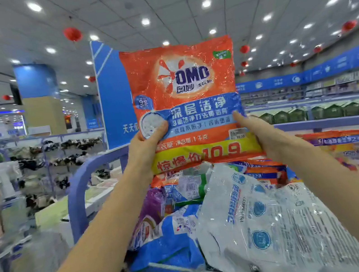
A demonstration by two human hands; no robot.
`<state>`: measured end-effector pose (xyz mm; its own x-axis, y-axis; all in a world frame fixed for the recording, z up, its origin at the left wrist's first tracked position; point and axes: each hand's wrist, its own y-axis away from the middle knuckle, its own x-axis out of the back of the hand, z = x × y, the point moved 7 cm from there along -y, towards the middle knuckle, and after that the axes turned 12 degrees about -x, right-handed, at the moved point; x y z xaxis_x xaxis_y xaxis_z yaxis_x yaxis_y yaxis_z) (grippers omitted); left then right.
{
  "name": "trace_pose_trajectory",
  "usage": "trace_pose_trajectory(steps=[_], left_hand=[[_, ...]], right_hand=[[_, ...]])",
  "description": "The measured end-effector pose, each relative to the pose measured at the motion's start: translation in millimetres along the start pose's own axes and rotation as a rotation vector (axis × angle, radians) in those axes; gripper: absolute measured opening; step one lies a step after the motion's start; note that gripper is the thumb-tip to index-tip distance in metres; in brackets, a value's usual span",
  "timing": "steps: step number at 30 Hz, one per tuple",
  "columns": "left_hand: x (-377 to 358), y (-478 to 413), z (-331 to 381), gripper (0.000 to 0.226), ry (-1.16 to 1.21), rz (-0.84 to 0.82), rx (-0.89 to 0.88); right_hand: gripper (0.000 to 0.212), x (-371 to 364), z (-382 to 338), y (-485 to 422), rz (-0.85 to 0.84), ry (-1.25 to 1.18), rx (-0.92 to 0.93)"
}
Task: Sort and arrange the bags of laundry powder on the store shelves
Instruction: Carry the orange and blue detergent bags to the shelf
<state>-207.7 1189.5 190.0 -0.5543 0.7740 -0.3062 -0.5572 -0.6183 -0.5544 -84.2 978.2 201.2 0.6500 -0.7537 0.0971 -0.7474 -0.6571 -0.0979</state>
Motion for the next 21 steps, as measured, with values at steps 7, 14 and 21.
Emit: trace_pose_trajectory(steps=[7, 14, 21], left_hand=[[13.0, -50.1, -29.0, 0.036, -0.094, -0.145, 0.092], [33.9, -57.4, -56.6, 0.048, -0.377, -0.199, 0.031], [59.2, -45.9, -102.9, 0.042, -0.457, -0.1, 0.042]], right_hand=[[0.032, -12.6, 17.6, -38.8, 0.211, -0.019, 0.019], [0.031, -36.3, 68.2, -61.6, 0.233, -0.056, -0.093], [0.031, -53.2, 81.0, -62.5, 0.266, 0.357, 0.053]])
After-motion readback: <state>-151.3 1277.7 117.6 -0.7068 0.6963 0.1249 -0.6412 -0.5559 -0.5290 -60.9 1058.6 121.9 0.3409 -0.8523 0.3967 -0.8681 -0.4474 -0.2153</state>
